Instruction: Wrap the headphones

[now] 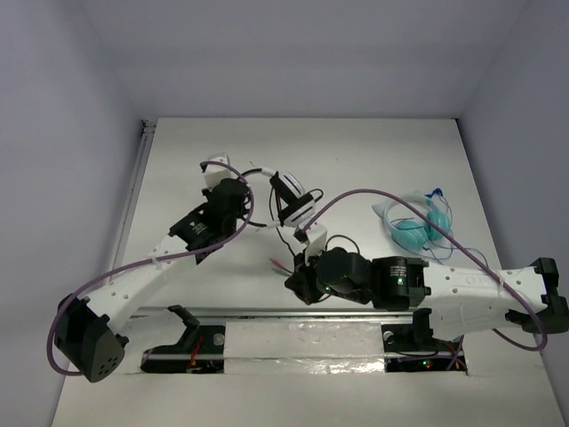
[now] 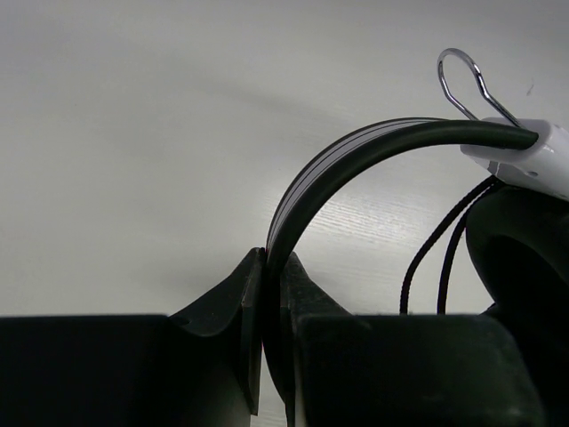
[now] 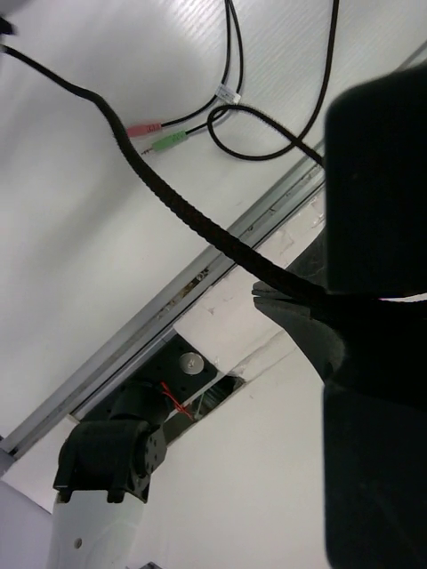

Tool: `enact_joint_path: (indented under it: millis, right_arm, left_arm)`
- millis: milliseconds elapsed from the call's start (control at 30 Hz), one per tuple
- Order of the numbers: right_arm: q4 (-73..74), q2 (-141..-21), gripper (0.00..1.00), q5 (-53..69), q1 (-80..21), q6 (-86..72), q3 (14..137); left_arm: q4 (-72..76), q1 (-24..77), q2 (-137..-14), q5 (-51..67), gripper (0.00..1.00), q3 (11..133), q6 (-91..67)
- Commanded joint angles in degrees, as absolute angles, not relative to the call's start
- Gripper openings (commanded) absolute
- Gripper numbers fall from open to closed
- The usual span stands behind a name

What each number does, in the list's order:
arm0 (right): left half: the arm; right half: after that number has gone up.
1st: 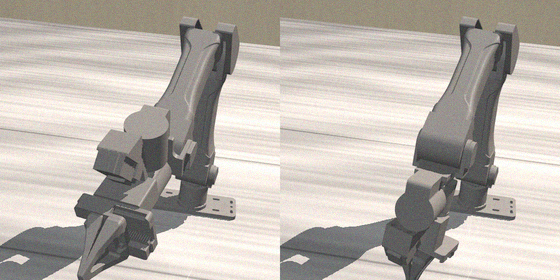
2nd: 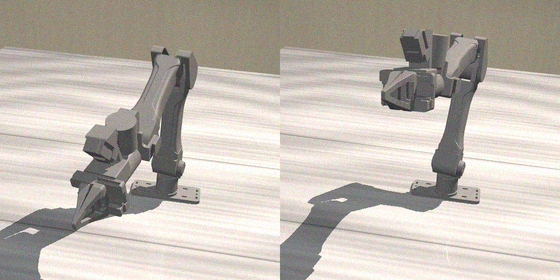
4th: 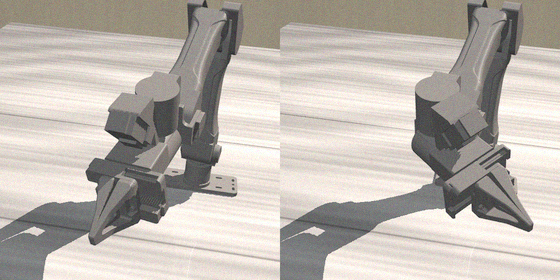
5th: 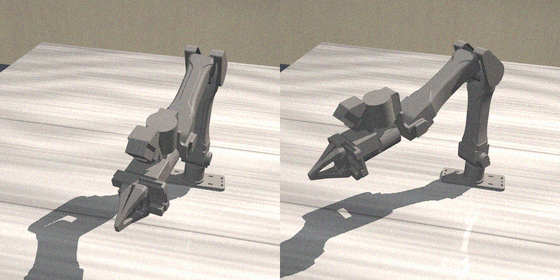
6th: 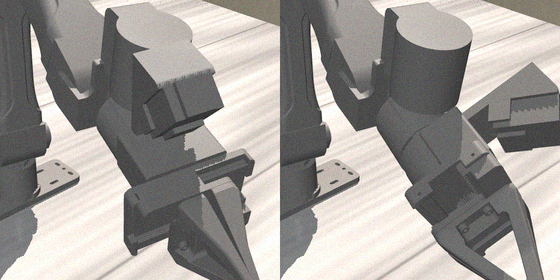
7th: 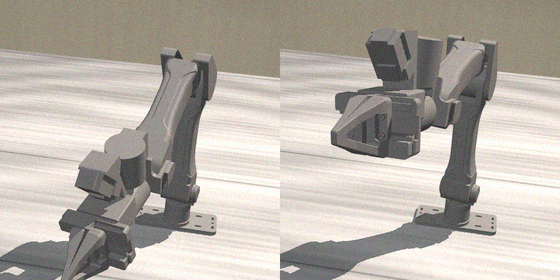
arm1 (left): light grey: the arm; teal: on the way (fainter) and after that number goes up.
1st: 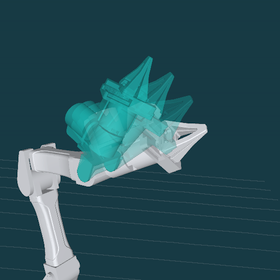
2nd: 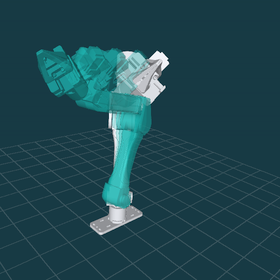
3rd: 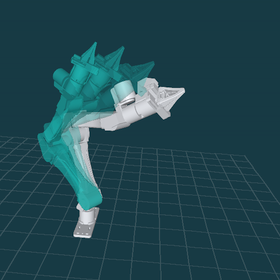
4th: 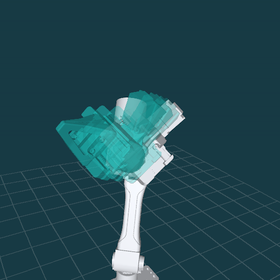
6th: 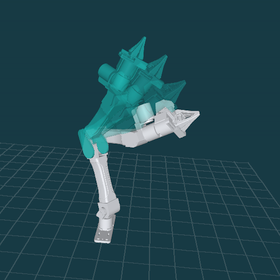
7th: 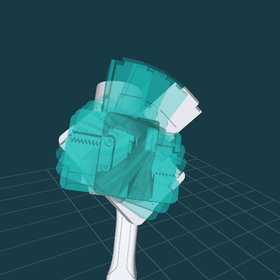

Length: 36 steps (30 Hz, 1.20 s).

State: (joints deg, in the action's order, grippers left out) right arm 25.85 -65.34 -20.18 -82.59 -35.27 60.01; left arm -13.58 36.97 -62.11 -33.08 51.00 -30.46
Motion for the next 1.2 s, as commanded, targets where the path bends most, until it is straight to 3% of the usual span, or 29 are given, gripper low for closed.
enact_joint_path:
  millis: [0,233,633,900,1167]
  right_arm:
    - [29.0,-65.21,0.0,-22.14,-82.97,-31.74,64.51]
    - [34.89,-66.27,0.0,-29.79,-82.97,-28.48,69.17]
    - [34.28,-68.2,0.0,-29.43,-70.05,-20.31,68.47]
    - [32.17,-73.12,0.0,-38.22,-65.14,-16.27,71.19]
    - [27.52,-77.43,0.02,-38.23,-57.49,-14.15,71.89]
  left_arm:
    - [-9.84,40.86,-63.63,-36.91,0.0,51.24,-33.4]
    - [-12.13,44.74,-65.75,-37.27,0.0,48.96,-34.19]
    - [-21.7,49.31,-65.21,-35.6,0.0,50.88,-33.31]
    - [-24.96,51.06,-65.74,-28.4,0.0,52.65,-27.69]
    - [-26.01,51.06,-64.86,-23.03,0.0,54.32,-20.84]
